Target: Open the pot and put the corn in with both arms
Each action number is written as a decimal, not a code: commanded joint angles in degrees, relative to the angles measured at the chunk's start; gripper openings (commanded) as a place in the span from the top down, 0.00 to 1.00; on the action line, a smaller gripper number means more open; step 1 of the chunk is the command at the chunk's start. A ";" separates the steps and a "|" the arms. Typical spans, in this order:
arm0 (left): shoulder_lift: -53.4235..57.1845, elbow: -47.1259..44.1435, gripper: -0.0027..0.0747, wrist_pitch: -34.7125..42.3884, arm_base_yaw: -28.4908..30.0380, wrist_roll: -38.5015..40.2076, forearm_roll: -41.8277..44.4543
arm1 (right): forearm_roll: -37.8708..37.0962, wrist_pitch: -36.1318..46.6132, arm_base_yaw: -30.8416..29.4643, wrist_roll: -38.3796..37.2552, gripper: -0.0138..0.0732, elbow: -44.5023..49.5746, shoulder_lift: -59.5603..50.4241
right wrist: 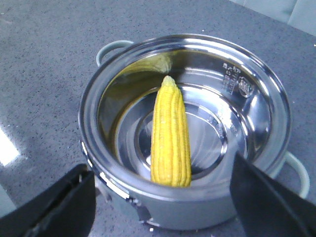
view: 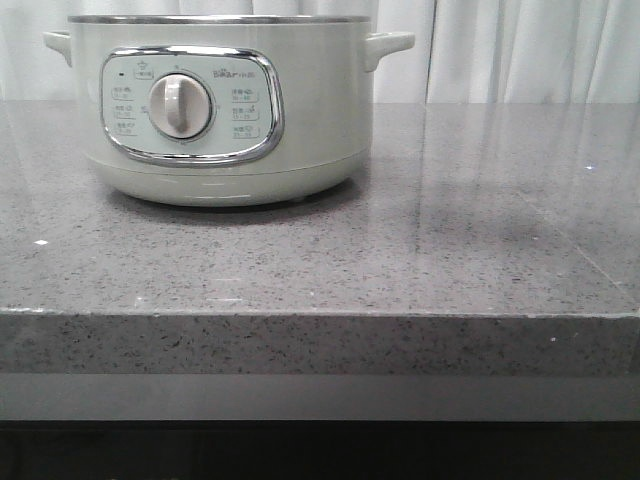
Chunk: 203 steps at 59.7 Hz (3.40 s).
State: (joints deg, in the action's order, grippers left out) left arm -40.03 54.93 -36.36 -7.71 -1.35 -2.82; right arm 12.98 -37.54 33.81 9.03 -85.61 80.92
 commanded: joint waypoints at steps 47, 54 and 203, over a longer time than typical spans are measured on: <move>-0.28 2.21 0.63 13.15 0.16 -0.07 -2.85 | 0.04 17.00 -0.31 -0.14 0.17 35.72 -34.90; -2.19 2.60 0.63 15.80 -1.02 -0.17 -3.78 | 0.04 18.06 -0.31 -0.14 0.17 35.72 -34.97; -52.43 26.84 0.38 37.67 -20.32 -0.17 -5.27 | 0.04 17.85 -0.31 -0.14 0.18 35.72 -34.19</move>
State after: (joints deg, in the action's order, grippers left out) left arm -95.25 79.35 -5.22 -27.84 -1.68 -7.39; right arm 12.98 -24.26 33.81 8.78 -48.31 46.75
